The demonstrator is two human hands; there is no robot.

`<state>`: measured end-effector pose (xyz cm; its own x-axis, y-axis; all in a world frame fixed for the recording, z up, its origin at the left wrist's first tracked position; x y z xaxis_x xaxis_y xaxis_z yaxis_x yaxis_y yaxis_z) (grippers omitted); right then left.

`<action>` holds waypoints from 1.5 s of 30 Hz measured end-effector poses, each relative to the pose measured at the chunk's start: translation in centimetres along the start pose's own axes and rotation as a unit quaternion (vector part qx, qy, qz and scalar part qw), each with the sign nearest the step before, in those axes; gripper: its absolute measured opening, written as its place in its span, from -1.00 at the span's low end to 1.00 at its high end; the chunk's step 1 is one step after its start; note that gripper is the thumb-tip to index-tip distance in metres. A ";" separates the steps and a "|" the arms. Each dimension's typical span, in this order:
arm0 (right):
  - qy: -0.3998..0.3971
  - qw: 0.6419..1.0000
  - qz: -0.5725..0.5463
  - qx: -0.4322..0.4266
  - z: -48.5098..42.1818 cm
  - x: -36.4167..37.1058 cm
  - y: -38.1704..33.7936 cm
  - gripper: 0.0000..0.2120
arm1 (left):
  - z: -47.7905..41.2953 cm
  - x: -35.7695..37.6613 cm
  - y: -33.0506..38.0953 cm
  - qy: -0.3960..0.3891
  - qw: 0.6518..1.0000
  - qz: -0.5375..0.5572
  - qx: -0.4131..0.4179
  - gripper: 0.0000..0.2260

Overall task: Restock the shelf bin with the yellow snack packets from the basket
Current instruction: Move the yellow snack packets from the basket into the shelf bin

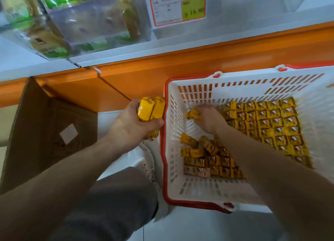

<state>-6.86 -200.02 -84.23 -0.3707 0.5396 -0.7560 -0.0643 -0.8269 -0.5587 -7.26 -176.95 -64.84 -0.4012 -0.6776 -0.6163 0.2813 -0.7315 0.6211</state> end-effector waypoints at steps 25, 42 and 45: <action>0.073 0.914 -0.398 0.021 14.8 -18.3 -9.5 -0.73 | 6.3 1.0 12.2 -0.105 0.973 0.196 0.055 -0.94; 0.093 0.928 -0.345 0.103 17.1 -20.8 -6.5 -0.75 | 8.6 1.9 13.3 -0.068 0.993 0.076 0.058 -0.72; 0.075 0.961 -0.234 0.128 14.4 -16.5 -2.8 -0.78 | 7.8 2.5 10.5 -0.080 0.994 -0.059 0.050 -0.59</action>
<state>-13.90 -208.93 -65.28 -0.1090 0.8624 -0.4943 -0.4242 -0.4901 -0.7615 -12.10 -185.71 -56.09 -0.5619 -0.5613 -0.6076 0.1397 -0.7884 0.5992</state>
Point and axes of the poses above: each hand's wrist, its own z-axis away from the middle knuckle, its own x-axis out of the palm, y = z × x, the point moved 4 cm from there along -z, towards the middle knuckle, and after that the axes turned 3 degrees about -x, right-handed, at the moved point
